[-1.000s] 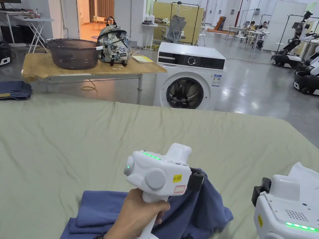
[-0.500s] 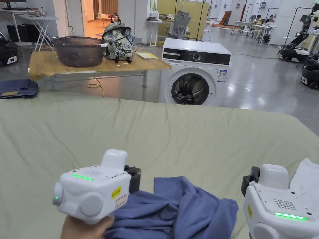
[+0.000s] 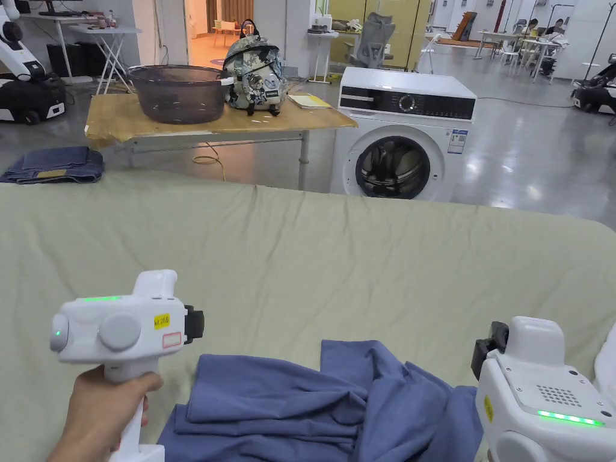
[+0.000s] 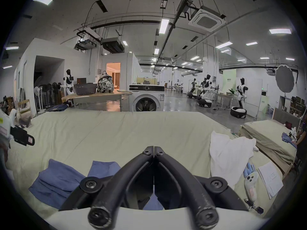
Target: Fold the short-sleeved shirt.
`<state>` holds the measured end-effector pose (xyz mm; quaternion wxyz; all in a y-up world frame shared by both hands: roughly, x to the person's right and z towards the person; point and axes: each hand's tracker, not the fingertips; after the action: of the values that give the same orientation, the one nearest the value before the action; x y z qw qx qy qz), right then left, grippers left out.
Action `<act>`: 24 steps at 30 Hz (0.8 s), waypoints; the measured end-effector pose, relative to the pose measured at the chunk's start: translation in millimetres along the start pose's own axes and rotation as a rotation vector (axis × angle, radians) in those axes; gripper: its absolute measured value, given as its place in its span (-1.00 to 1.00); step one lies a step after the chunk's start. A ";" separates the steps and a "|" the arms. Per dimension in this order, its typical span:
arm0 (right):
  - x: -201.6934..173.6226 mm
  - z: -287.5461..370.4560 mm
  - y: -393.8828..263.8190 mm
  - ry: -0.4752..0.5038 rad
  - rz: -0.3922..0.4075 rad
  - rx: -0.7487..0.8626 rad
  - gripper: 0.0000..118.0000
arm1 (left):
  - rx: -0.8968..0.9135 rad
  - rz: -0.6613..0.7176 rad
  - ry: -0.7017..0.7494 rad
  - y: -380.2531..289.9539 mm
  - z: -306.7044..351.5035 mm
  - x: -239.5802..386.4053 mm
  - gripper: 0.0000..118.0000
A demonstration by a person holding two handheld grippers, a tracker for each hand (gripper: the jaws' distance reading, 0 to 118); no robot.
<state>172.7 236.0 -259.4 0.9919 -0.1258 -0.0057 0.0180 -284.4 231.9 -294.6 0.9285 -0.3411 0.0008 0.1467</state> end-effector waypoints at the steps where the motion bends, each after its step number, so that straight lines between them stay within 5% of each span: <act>1: 0.1 -1.5 -0.8 -0.001 0.000 -0.003 -1.00 | -0.035 0.009 -0.004 7.1 -11.4 -5.6 -1.00; 8: 4.0 -9.9 -7.1 -0.011 -0.001 -0.029 -1.00 | -0.232 0.030 0.012 17.3 -71.5 -9.9 -1.00; 9: 5.0 -11.0 -8.4 -0.012 0.001 -0.033 -1.00 | -0.266 0.046 0.021 16.5 -79.9 -9.9 -0.87; 12: 8.7 -14.3 -12.3 -0.023 0.007 -0.043 -1.00 | -0.339 0.044 0.056 7.8 -99.1 -2.6 0.12; 13: 10.3 -15.5 -13.4 -0.025 0.007 -0.048 -1.00 | -0.339 0.037 0.060 5.1 -104.6 -0.7 0.21; 17: 16.9 -20.4 -19.3 -0.039 0.008 -0.067 -1.00 | -0.409 -0.036 0.091 -11.7 -121.5 13.5 0.16; 18: 18.5 -22.0 -21.1 -0.042 0.008 -0.073 -1.00 | -0.402 -0.051 0.088 -16.8 -121.9 17.9 -0.13; 19: 19.9 -23.7 -22.8 -0.046 0.006 -0.079 -1.00 | -0.406 -0.089 0.100 -20.5 -123.0 23.8 -0.78; 24: 29.1 -30.7 -29.6 -0.056 -0.010 -0.113 -1.00 | -0.333 -0.234 0.128 -39.0 -116.4 50.6 -0.96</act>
<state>203.3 200.8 -281.5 0.9827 -0.1812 -0.0348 0.0165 -213.9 143.6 -364.4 0.8680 -0.4963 -0.0039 0.0139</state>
